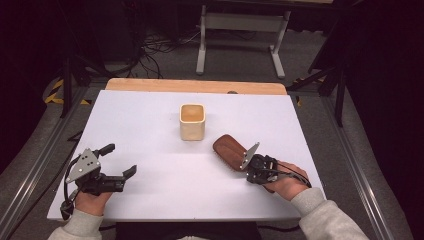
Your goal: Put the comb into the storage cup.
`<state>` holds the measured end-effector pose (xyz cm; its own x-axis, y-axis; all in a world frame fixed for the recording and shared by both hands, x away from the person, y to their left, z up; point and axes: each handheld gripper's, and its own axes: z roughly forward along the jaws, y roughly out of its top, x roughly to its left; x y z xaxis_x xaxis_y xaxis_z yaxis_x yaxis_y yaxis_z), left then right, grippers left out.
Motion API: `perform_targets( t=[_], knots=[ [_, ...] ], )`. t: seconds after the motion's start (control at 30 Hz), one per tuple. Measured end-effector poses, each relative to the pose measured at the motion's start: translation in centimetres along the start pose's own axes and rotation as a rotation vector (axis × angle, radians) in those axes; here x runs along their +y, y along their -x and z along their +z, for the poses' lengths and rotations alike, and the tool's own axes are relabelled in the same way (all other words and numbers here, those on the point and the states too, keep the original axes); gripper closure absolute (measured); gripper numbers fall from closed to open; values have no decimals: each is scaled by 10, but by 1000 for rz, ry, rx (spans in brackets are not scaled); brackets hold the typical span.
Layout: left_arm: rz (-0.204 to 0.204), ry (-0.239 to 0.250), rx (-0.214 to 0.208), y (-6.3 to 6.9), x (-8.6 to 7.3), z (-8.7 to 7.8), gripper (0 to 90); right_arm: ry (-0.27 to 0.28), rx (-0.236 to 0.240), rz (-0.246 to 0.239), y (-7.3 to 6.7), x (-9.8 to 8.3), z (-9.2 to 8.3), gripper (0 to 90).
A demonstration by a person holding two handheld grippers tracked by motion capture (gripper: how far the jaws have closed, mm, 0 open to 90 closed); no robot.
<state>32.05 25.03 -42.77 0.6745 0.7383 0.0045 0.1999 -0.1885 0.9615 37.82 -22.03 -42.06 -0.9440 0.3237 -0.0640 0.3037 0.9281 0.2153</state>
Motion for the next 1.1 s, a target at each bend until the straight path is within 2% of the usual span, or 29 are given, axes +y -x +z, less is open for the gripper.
perform_targets(
  t=[0.37,0.57,0.77,0.8,0.83,0.9,0.93,0.97,1.0,1.03,1.1],
  knots=[
    [6,2,6,-1,-1,0,7,-17,-32,25,8,-7,-2,895],
    [4,2,9,-1,-1,0,7,-14,-33,35,10,-10,-3,894],
    [6,0,9,-1,-1,1,7,5,-25,32,5,-8,-6,874],
    [3,1,10,-1,-1,0,7,29,-15,23,2,-7,-10,850],
    [3,1,10,-1,-1,0,8,29,-15,23,2,-7,-10,850],
    [2,0,10,-1,-1,0,7,53,-9,27,0,-4,-15,792],
    [2,0,10,-1,-1,1,8,69,-4,35,0,-3,-19,723],
    [3,-1,10,-1,-1,1,8,89,-1,35,0,-3,-21,627],
    [2,0,9,-1,-1,1,8,94,1,55,0,-2,-22,525],
    [3,0,9,-1,-1,1,8,117,-8,47,1,-2,-23,409],
    [2,0,9,-1,-2,1,7,142,1,59,3,0,-24,248]
  ],
)
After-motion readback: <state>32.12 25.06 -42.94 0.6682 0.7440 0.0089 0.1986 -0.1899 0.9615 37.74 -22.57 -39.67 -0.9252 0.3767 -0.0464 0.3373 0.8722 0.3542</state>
